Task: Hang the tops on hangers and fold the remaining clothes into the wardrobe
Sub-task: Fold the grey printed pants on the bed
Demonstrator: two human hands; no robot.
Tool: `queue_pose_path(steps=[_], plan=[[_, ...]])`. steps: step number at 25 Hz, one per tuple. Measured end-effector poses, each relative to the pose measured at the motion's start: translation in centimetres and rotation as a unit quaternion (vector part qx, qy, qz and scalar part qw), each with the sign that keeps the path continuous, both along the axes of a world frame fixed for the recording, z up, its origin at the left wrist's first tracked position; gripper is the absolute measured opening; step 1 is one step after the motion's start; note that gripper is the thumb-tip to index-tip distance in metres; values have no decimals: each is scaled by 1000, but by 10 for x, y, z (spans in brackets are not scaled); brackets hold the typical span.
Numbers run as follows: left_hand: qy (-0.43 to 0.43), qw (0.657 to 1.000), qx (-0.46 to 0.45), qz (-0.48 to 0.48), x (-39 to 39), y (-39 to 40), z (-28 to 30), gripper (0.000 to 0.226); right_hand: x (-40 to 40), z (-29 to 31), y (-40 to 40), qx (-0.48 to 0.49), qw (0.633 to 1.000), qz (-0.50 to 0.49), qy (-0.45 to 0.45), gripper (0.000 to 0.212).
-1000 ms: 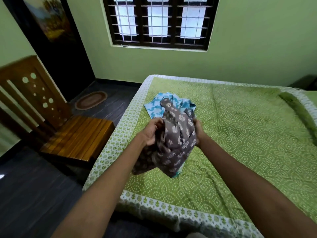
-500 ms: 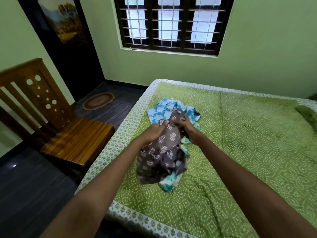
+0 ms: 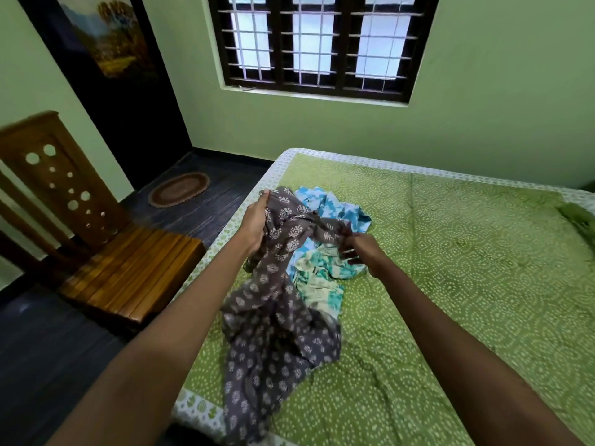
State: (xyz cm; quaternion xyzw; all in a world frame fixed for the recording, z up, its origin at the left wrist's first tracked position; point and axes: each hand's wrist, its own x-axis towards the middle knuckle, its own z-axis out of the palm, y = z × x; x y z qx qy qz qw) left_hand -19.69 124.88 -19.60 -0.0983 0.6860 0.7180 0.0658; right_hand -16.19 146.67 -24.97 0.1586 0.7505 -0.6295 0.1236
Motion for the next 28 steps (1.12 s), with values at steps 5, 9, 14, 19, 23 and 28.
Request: queue_pose_path(steps=[5, 9, 14, 19, 23, 28], plan=[[74, 994, -69, -33, -37, -5, 18, 54, -48, 9, 12, -451, 830, -312, 104, 19], [80, 994, 18, -70, -54, 9, 32, 49, -47, 3, -32, -520, 836, -168, -43, 73], [135, 977, -136, -88, -74, 0, 53, 47, -62, 22, -67, -341, 937, -54, -58, 24], [138, 972, -189, -28, -106, -31, 53, 35, -100, 47, -43, -390, 907, -149, 47, 26], [47, 999, 2, 11, -121, -35, 48, 26, -103, 48, -49, -369, 914, -165, 46, 27], [188, 957, -210, -73, -123, -34, 57, 25, -113, 63, -44, -323, 919, -203, 96, 15]])
